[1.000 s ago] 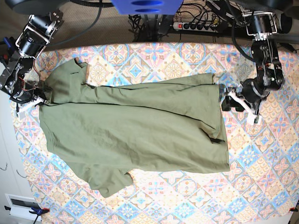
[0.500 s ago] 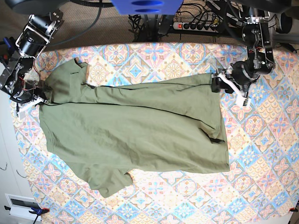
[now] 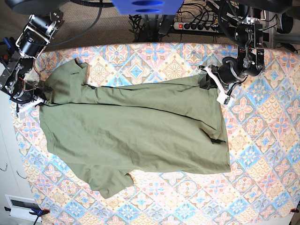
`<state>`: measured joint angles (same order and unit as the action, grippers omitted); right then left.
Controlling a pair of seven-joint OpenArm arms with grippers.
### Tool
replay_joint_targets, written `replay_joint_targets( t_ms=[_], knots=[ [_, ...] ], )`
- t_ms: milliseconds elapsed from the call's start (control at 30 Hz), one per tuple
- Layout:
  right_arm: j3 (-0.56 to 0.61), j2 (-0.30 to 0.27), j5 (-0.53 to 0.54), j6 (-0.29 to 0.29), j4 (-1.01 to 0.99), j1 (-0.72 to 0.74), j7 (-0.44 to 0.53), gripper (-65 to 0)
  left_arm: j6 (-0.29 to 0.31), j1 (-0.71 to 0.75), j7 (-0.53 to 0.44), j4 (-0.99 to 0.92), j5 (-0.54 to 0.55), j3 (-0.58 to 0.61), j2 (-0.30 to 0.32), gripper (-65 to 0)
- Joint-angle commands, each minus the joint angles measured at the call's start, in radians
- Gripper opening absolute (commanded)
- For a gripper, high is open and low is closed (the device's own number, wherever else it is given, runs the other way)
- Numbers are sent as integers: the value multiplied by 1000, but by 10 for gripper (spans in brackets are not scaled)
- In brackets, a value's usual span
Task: Layout the t-shirt on the table in an organized manner, then fold the t-shirt properly
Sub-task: 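Release the hem and move the left gripper to the shirt's side edge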
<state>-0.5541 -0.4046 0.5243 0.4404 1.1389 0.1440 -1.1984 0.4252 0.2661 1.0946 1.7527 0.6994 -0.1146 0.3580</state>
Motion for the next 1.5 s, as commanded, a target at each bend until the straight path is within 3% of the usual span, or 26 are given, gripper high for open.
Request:
replay_joint_targets(
  t_ms=[0, 167, 333, 533, 633, 1000, 1467],
  knots=[
    [-4, -26, 13, 2, 17, 18, 12, -628, 5, -11, -15, 37, 24, -13, 17, -650],
    [-4, -26, 13, 2, 17, 18, 12, -628, 7, -11, 14, 91, 116, -112, 37, -650],
    [-4, -26, 13, 2, 17, 18, 12, -628, 2, -15, 55, 60, 98, -216, 51, -639],
    [-4, -26, 13, 2, 17, 18, 12, -628, 2, -4, 57, 34, -7, -161, 72, -363],
    [-4, -26, 13, 2, 17, 18, 10, -628, 2, 3, 51, 28, -13, -76, 117, -286],
    [-4, -26, 13, 2, 17, 18, 13, -628, 2, 60, 57, 33, -2, -18, 115, -310],
    [-4, -26, 13, 2, 17, 18, 12, -628, 2, 22, 52, -37, -4, -21, 8, -311]
  ],
)
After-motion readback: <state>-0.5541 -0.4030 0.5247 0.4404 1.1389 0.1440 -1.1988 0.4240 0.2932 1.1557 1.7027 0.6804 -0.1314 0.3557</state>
